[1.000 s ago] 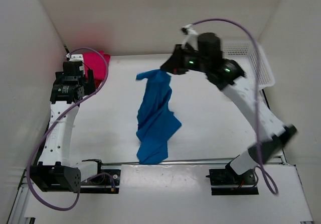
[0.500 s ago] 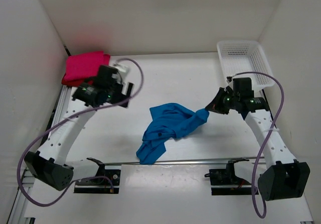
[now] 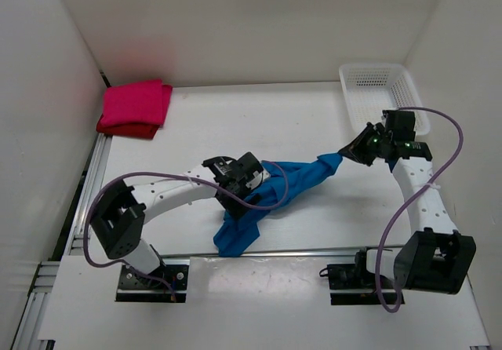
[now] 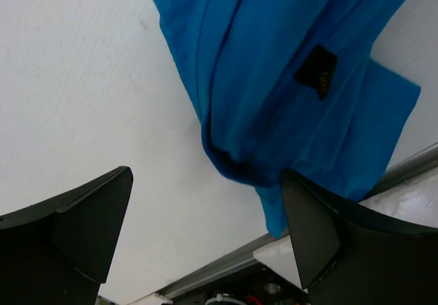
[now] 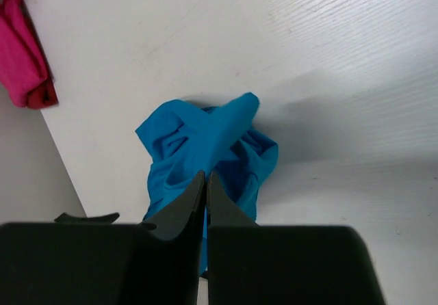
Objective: Fold and stack the t-shirts
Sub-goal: Flatten out the tshirt
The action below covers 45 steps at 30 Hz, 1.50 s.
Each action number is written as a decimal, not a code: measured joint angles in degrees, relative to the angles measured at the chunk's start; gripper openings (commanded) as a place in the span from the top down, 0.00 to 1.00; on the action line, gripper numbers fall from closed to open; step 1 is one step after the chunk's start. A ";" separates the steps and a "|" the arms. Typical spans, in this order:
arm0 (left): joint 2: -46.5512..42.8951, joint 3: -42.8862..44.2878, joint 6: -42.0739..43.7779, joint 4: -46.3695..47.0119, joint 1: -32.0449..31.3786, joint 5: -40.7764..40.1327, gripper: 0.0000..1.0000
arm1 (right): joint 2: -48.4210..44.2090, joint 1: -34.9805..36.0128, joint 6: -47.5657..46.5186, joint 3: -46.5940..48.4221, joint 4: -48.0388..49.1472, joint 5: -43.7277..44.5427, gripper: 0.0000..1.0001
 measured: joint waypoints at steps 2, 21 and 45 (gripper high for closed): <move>0.76 0.04 0.02 1.70 0.11 0.17 0.00 | 1.07 0.07 -0.57 1.25 -0.24 -1.60 1.00; 2.73 15.82 -0.09 -4.33 11.45 10.84 0.90 | 7.74 12.61 -1.75 31.89 -0.07 -6.91 1.00; -4.98 27.02 0.04 -17.51 3.34 13.55 0.00 | 47.21 10.64 -5.46 53.83 -8.70 -3.30 0.23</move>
